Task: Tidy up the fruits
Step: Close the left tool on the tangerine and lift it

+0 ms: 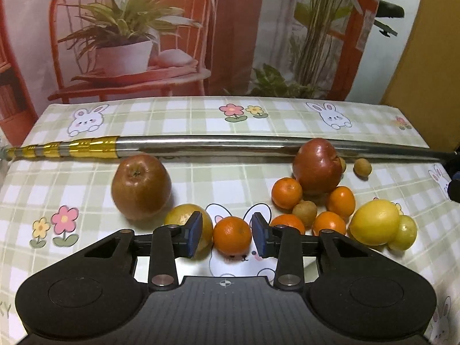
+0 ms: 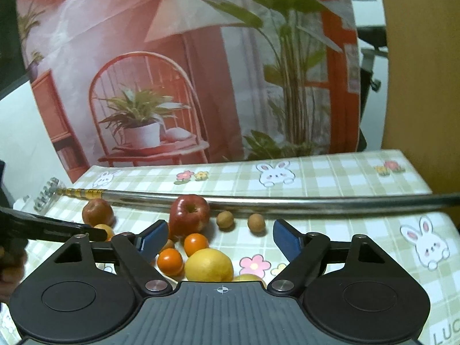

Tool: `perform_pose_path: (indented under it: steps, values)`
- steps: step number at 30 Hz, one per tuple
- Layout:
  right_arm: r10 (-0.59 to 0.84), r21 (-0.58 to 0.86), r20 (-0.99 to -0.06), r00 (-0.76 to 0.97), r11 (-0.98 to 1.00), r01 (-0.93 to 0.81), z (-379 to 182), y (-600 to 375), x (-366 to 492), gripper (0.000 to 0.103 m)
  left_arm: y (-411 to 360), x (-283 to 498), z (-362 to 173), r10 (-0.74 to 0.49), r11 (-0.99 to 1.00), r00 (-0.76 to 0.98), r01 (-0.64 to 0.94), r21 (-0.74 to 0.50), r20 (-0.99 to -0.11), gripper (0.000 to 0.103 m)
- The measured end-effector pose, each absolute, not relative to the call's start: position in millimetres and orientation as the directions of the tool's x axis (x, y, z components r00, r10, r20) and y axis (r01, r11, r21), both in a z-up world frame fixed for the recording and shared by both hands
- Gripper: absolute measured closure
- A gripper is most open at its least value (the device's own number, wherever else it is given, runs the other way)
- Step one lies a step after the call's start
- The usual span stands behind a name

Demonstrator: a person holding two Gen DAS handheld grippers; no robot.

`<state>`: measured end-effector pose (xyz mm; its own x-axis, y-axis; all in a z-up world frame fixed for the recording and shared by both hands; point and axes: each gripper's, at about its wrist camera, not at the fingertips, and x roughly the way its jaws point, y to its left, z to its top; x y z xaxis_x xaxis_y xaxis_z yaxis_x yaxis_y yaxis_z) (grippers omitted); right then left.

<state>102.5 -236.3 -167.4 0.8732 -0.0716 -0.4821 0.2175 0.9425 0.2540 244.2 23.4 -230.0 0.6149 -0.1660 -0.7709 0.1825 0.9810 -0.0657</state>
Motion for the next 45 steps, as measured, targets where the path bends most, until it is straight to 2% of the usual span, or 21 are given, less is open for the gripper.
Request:
perform_pose_path:
  steps: [8,12,18,22,35,45]
  values:
    - [-0.097,0.295,-0.503,0.859,0.915,0.276,-176,-248,97,0.027,14,249,-233,-0.257,0.952,0.583,0.289,-0.098,-0.771,0.063]
    - [-0.100,0.301,-0.507,0.856,0.910,0.284,-176,-246,96,0.028,9,251,-242,-0.186,0.957,0.591,0.289,-0.009,-0.785,0.065]
    - [-0.095,0.298,-0.500,0.861,0.915,0.274,-172,-243,96,0.028,14,257,-246,-0.216,0.952,0.565,0.304,-0.043,-0.796,0.065]
    - [-0.098,0.291,-0.496,0.863,0.917,0.271,-169,-241,94,0.028,10,263,-252,-0.169,0.954,0.571,0.301,0.013,-0.803,0.064]
    - [-0.110,0.308,-0.486,0.867,0.907,0.288,-167,-241,86,0.028,28,249,-252,-0.200,0.962,0.528,0.265,-0.063,-0.825,0.064]
    - [-0.110,0.327,-0.490,0.865,0.896,0.300,-170,-245,84,0.028,19,260,-263,-0.178,0.968,0.510,0.244,-0.057,-0.842,0.064]
